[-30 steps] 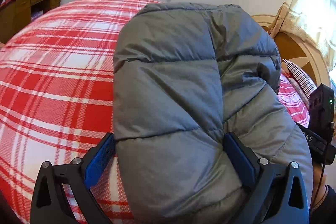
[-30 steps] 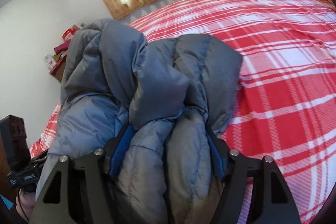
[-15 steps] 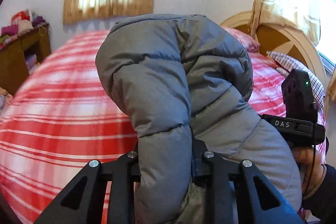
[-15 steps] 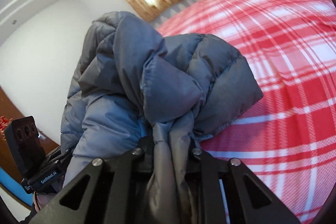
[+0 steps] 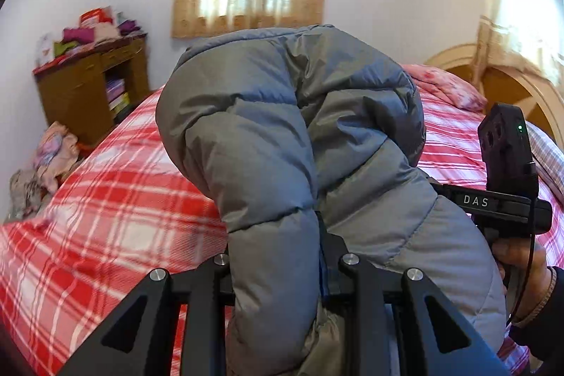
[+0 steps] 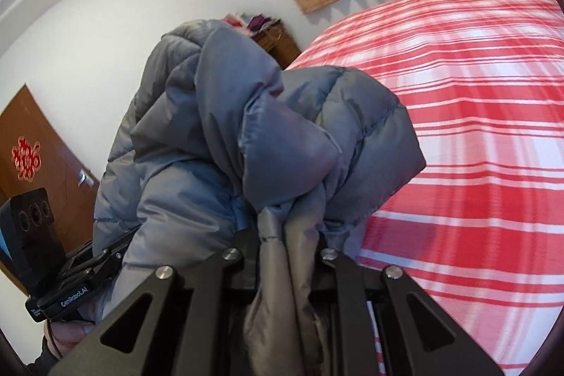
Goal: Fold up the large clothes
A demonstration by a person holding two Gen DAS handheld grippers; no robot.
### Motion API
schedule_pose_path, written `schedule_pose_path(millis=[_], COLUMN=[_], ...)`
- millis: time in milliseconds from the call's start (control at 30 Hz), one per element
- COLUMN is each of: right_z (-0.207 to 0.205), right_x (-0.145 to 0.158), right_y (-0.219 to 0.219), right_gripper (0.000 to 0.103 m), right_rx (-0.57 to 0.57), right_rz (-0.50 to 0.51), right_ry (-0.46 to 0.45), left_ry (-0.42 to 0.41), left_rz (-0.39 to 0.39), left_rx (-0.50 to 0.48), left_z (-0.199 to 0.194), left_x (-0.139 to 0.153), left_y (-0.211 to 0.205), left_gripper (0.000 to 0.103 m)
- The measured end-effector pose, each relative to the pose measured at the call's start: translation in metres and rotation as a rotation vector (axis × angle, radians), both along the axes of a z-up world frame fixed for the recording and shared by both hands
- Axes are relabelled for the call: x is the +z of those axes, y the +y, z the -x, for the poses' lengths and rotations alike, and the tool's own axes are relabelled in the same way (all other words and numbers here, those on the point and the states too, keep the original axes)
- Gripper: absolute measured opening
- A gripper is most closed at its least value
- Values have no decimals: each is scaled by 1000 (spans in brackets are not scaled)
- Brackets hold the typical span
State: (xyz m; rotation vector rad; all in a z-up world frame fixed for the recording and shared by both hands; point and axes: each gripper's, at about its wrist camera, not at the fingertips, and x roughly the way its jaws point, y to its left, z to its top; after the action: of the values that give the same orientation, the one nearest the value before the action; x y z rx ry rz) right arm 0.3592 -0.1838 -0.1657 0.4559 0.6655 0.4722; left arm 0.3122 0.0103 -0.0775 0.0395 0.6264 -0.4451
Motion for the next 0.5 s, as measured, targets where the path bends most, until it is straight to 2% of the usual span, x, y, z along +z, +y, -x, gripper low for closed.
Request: schedule_pose_path(millis=[167, 500], right_z=[-19, -30], right_x=[-4, -18], right_y=[39, 76], right_gripper=[16, 16], right_rx=[47, 66], right_rz=[62, 194], right_ry=[11, 32], left_ry=[15, 65], left_rz=[13, 49], left_rx=[52, 120], left_z=[-2, -17], left_x=[-14, -45], left_y=[33, 77], left_gripper=[27, 27])
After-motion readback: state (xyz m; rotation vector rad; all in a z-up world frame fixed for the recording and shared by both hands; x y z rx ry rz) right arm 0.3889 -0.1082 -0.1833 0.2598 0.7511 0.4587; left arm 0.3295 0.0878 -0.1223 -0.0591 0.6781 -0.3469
